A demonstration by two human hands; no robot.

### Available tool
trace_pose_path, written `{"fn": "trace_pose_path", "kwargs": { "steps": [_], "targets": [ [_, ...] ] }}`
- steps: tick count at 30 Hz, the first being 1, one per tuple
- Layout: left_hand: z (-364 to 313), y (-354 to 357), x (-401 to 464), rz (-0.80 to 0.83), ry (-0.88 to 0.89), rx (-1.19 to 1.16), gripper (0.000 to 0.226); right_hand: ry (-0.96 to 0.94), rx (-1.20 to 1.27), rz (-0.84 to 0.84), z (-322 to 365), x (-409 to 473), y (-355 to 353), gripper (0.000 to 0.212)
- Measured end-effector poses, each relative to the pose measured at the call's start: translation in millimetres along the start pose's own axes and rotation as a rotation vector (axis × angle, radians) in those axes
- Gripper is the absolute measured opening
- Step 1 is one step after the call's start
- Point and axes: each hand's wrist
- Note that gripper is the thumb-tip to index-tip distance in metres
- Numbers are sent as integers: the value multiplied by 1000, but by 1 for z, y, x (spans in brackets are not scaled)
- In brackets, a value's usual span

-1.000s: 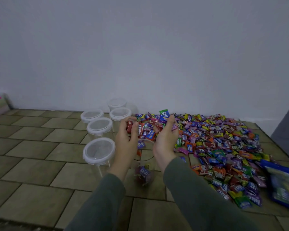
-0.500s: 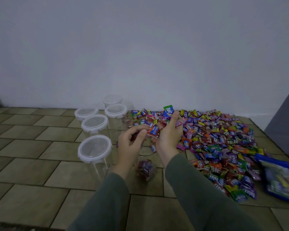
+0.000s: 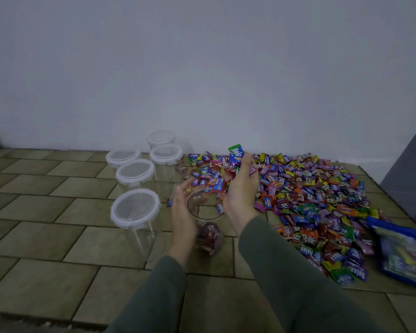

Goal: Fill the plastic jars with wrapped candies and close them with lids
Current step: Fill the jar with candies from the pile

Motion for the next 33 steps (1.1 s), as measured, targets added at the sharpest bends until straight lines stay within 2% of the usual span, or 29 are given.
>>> {"fn": "trace_pose_path", "kwargs": {
  "steps": [2,4,11,19,23,26,28,33],
  "targets": [
    [5,1,4,-8,-168,-32,63,21,-11,45,3,-2,2,20],
    [4,2,5,14,-215,-51,70,27,-47,104,5,-4,4,17],
    [10,3,10,24,-195,-138,66,-69,-398,432,15,-19,-6,18],
    [11,4,11,-30,-233,-94,63,-250,-599,509,14,-21,-8,6],
    [10,1,11,-40,-247,-141,61,-371,-801,568,10,-14,-15,8],
    [10,2,10,-7,-246,-134,57,-308,-818,649,3,-13,-24,6],
    [10,2,9,-12,-241,-115,60,-281,-746,693,3,-14,-28,2],
    [9,1,12,2,-175,-83,58,-398,-791,751,0,-8,-32,14]
  ]
}}
Point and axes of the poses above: each hand's wrist, its own x-axis towards the middle knuckle, its own y-axis out of the palm, z = x × y, and after that the axes turned 2 degrees about -x, right-handed
